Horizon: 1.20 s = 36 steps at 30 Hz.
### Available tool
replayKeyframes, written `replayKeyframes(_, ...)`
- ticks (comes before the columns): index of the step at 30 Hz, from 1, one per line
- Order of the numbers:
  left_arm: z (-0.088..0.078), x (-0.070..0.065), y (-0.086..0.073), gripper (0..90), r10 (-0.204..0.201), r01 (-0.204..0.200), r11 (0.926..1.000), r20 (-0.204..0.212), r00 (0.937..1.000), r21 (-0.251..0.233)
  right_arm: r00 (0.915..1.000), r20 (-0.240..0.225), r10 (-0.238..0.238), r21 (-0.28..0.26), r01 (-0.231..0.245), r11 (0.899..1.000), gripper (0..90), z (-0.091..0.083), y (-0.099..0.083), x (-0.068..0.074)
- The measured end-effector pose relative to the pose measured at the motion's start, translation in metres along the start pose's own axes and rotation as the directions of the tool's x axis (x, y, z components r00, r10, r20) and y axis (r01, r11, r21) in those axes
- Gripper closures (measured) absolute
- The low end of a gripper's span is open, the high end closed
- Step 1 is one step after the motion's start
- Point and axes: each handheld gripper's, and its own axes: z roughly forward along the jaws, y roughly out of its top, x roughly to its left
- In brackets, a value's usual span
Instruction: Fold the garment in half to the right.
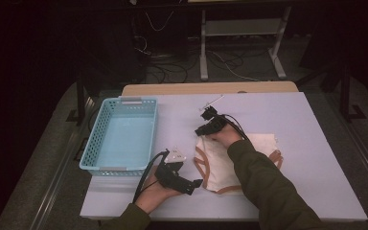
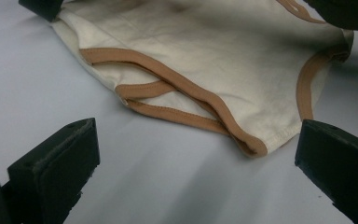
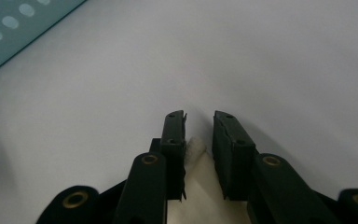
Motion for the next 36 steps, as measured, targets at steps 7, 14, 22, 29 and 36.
replayKeyframes(7,-0.001,0.003,-0.001,0.0,-0.001,0.001,1.0,0.002,1.0,0.006,0.9997,0.006,-0.022,0.012,0.022,1.0,84.1,0.004,-0.001,0.002)
replayKeyframes(14,-0.001,0.003,0.0,0.0,-0.005,0.005,1.0,0.008,1.0,0.001,0.9991,0.005,-0.043,0.011,0.043,0.999,87.6,0.005,0.0,0.004)
replayKeyframes(22,0.001,0.001,0.006,5.1,0.014,-0.014,0.9999,0.048,0.9988,-0.001,0.9975,0.018,-0.068,0.015,0.068,0.998,87.6,0.005,0.0,0.007)
replayKeyframes(29,0.006,-0.006,0.011,19.5,0.053,-0.05,0.9985,0.127,0.9905,-0.02,0.998,0.009,-0.063,0.018,0.063,0.998,87.6,0.006,0.0,0.005)
replayKeyframes(36,0.015,-0.012,0.017,34.4,0.08,-0.074,0.9965,0.192,0.9781,-0.04,0.9967,0.02,-0.078,0.035,0.078,0.996,87.5,0.006,0.002,0.007)
